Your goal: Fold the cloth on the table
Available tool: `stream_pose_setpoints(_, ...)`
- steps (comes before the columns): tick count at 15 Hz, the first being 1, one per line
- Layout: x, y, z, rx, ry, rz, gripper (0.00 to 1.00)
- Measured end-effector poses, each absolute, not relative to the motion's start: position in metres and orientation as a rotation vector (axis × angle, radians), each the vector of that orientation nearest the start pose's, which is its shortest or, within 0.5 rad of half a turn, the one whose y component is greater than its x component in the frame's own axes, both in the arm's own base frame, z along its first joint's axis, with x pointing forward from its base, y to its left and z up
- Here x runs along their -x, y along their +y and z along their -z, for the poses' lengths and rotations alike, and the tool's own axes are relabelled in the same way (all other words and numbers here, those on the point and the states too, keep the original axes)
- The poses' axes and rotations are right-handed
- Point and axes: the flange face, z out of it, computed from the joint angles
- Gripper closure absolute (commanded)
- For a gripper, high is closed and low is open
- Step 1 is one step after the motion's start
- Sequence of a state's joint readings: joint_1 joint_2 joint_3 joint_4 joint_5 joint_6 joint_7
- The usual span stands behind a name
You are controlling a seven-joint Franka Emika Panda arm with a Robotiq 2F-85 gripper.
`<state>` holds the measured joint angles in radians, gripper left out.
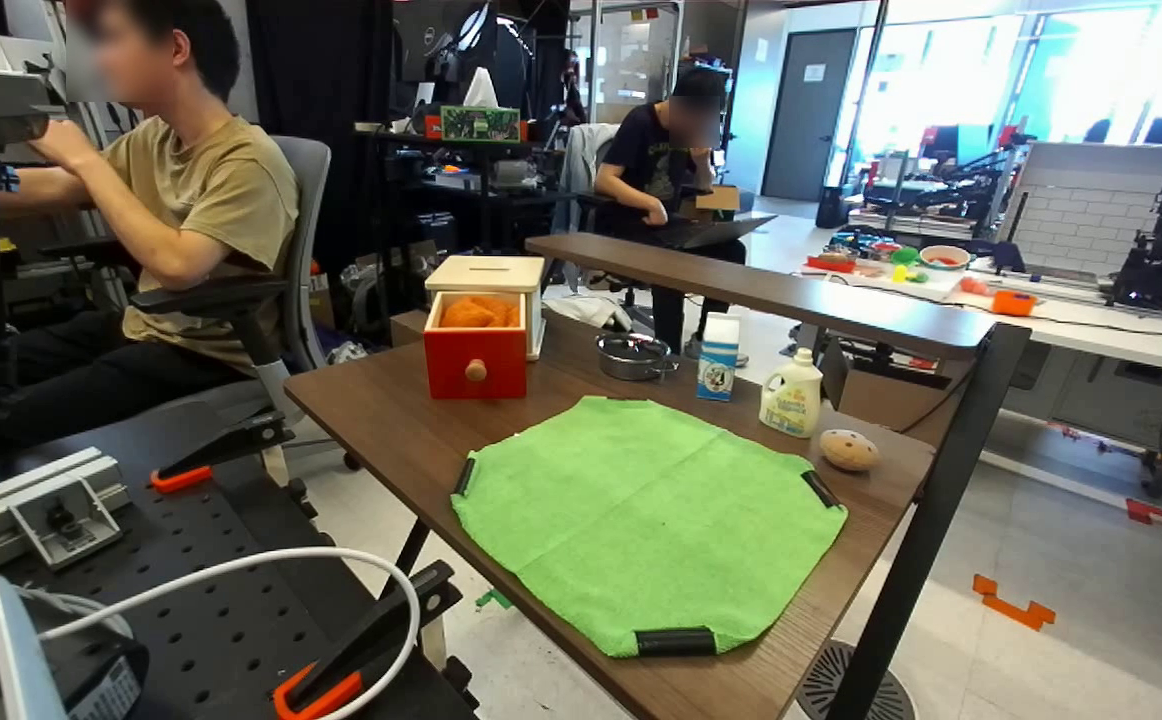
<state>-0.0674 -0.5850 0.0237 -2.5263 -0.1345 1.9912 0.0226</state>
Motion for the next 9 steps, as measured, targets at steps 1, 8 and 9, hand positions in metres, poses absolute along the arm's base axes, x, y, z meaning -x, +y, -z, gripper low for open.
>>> stream_pose_setpoints(1,-0.379,-0.024,-0.466,3.277,-0.053,0.077,0.00)
stream_pose_setpoints(8,-0.400,-0.031,-0.370,3.277,-0.439,0.301,0.00)
stream_pose_setpoints(9,-0.400,-0.032,-0.356,3.264,-0.449,0.331,0.00)
